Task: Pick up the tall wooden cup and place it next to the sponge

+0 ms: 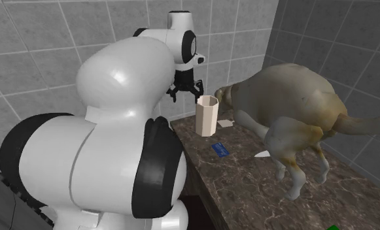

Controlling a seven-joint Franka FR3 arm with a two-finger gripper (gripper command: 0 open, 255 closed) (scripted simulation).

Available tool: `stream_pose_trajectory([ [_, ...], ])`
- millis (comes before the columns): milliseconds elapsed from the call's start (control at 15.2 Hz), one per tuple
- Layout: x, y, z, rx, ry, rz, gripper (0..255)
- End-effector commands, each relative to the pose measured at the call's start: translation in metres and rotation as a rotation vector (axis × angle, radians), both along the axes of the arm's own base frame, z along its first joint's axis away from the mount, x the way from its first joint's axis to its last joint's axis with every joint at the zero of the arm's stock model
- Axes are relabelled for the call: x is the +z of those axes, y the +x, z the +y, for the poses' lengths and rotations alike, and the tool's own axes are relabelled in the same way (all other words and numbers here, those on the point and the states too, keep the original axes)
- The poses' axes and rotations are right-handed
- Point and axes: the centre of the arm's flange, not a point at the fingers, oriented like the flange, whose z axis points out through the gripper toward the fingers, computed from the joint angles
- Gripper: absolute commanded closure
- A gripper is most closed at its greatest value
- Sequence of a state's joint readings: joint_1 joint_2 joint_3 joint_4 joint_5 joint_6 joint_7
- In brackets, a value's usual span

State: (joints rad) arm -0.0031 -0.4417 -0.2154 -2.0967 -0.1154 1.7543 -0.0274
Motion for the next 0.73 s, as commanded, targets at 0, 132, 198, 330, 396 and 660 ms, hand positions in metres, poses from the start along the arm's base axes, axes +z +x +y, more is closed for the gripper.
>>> stream_pose_trajectory([
  [0,-0.008,0.022,-0.015,-0.009,0.004,0.004,0],
  [132,-0.014,0.043,-0.032,-0.017,0.008,0.008,0],
  [198,-0.018,0.053,-0.040,-0.022,0.011,0.010,0],
  [330,-0.024,0.072,-0.057,-0.030,0.015,0.014,0],
  [396,-0.029,0.073,-0.057,-0.030,0.015,0.014,0],
  [660,-0.050,0.074,-0.057,-0.030,0.015,0.014,0],
])
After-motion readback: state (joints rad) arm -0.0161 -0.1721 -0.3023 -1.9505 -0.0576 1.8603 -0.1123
